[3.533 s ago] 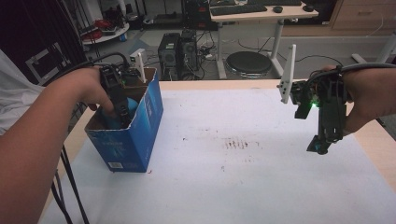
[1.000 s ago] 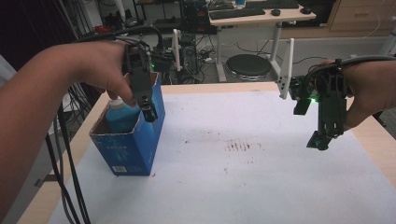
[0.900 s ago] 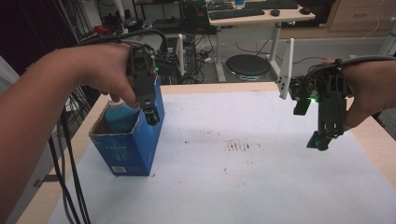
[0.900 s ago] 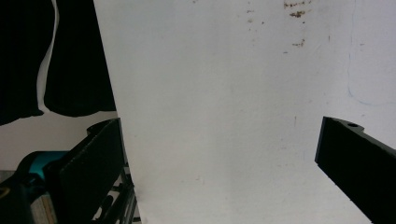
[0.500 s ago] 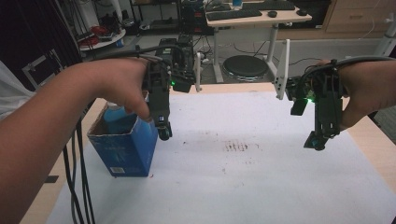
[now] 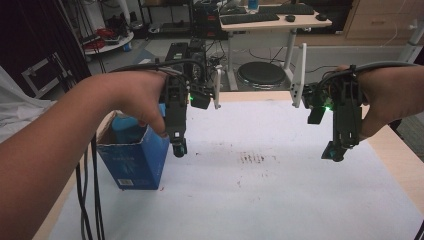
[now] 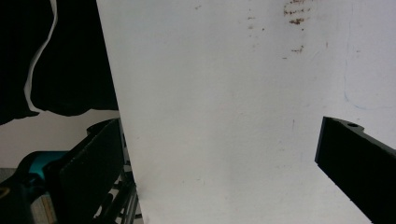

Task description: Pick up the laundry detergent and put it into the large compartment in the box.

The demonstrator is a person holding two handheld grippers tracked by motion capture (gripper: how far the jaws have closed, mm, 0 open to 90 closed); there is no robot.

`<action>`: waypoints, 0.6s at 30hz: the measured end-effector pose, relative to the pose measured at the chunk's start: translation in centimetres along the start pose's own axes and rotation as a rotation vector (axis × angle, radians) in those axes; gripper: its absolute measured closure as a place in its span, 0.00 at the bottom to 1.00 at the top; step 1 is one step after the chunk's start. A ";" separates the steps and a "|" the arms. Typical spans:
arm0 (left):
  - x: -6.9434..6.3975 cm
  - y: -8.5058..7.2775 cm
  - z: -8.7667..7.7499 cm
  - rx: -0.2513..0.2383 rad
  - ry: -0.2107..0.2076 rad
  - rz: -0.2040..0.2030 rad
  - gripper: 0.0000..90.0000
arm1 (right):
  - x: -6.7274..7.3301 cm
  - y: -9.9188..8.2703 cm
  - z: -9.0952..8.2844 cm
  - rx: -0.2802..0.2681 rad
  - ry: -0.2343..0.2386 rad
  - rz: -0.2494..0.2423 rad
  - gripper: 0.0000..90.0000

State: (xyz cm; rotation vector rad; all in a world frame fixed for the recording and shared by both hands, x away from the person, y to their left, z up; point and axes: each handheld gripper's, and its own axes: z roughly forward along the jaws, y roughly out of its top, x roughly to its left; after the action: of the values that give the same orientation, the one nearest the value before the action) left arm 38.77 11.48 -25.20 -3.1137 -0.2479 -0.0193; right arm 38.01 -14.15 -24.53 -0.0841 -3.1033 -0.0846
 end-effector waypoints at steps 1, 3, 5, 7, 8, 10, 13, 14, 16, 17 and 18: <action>0.2 0.1 0.1 0.004 0.002 -0.007 0.02 | -0.1 0.0 0.0 -0.004 -0.002 -0.008 0.01; 0.5 0.2 0.2 0.001 0.002 -0.005 0.02 | 0.0 -0.1 -0.1 -0.004 -0.003 0.000 0.01; 1.4 0.3 0.5 -0.002 0.004 -0.017 0.02 | 0.0 -0.3 -0.2 -0.001 -0.001 0.000 0.01; 2.0 0.3 0.8 -0.003 0.010 -0.031 0.02 | -0.1 -0.4 -0.2 -0.001 0.000 0.002 0.01; 2.2 0.2 1.0 0.004 0.013 -0.037 0.02 | -0.2 -0.5 -0.2 0.000 -0.004 0.009 0.01; 2.5 0.1 1.1 0.005 0.015 -0.044 0.02 | -0.2 -0.5 -0.2 -0.002 -0.002 0.010 0.01; 3.3 -0.2 1.4 0.010 0.019 -0.061 0.02 | -0.3 -0.4 -0.1 -0.005 -0.003 0.007 0.01; 3.4 -0.2 1.4 0.009 0.018 -0.064 0.02 | -0.3 -0.3 -0.1 -0.003 -0.001 0.009 0.01; 3.8 -0.5 1.4 -0.001 0.019 -0.070 0.02 | -0.3 -0.2 -0.1 -0.002 0.002 0.016 0.01; 4.0 -0.6 1.4 0.002 0.017 -0.073 0.02 | -0.4 -0.2 -0.1 -0.001 0.001 0.003 0.01; 4.0 -0.8 1.5 0.005 0.018 -0.076 0.02 | -0.4 -0.2 0.0 0.000 0.002 0.006 0.01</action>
State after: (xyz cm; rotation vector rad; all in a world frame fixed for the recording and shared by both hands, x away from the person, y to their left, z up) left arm 42.64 12.89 -26.60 -3.0961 -0.3658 -0.0472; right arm 38.42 -14.35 -24.55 -0.0932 -3.1012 -0.0840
